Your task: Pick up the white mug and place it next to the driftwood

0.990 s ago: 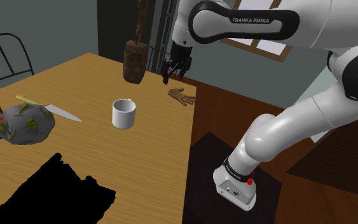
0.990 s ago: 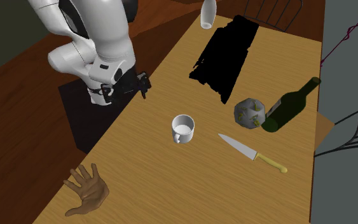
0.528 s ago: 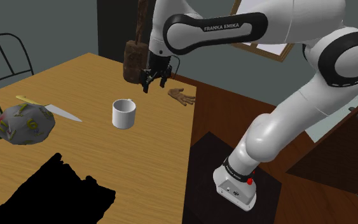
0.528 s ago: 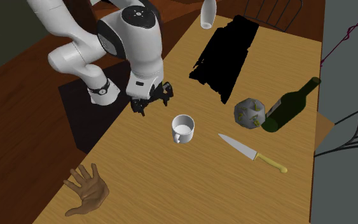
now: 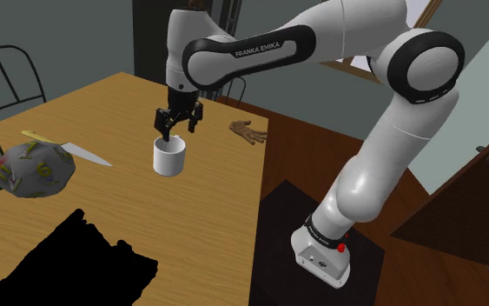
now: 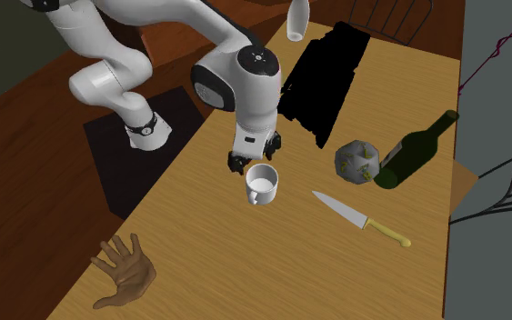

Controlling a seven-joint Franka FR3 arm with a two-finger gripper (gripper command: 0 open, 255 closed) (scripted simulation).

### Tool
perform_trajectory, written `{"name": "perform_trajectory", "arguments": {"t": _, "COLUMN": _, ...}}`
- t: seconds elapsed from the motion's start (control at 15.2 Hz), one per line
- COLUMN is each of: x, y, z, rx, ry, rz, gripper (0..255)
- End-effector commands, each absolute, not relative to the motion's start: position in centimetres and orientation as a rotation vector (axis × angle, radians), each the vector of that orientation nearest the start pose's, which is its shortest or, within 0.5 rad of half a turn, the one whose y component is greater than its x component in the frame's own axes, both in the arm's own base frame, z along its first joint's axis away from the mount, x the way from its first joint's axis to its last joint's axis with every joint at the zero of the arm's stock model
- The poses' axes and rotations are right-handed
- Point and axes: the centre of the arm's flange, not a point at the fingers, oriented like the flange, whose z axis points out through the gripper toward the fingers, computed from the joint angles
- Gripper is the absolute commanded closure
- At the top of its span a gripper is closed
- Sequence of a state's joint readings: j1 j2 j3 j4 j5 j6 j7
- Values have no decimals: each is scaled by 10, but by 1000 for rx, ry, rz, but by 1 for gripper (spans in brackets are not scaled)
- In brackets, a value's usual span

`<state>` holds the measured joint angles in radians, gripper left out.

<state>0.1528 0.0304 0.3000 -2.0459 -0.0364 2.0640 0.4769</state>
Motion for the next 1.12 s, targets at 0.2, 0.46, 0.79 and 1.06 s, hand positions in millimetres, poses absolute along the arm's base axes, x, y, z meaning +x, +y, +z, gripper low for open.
{"name": "perform_trajectory", "arguments": {"t": 0.2, "x": 528, "y": 289, "z": 390, "rx": -3151, "ry": -19, "rz": 26, "gripper": 0}}
{"name": "perform_trajectory", "arguments": {"t": 0.46, "x": 530, "y": 293, "z": 371, "rx": -3150, "ry": -21, "rz": 29, "gripper": 0}}
{"name": "perform_trajectory", "arguments": {"t": 0.79, "x": 529, "y": 292, "z": 347, "rx": -3150, "ry": -21, "rz": 29, "gripper": 0}}
{"name": "perform_trajectory", "arguments": {"t": 1.06, "x": 529, "y": 293, "z": 347, "rx": -3150, "ry": -21, "rz": 29, "gripper": 0}}
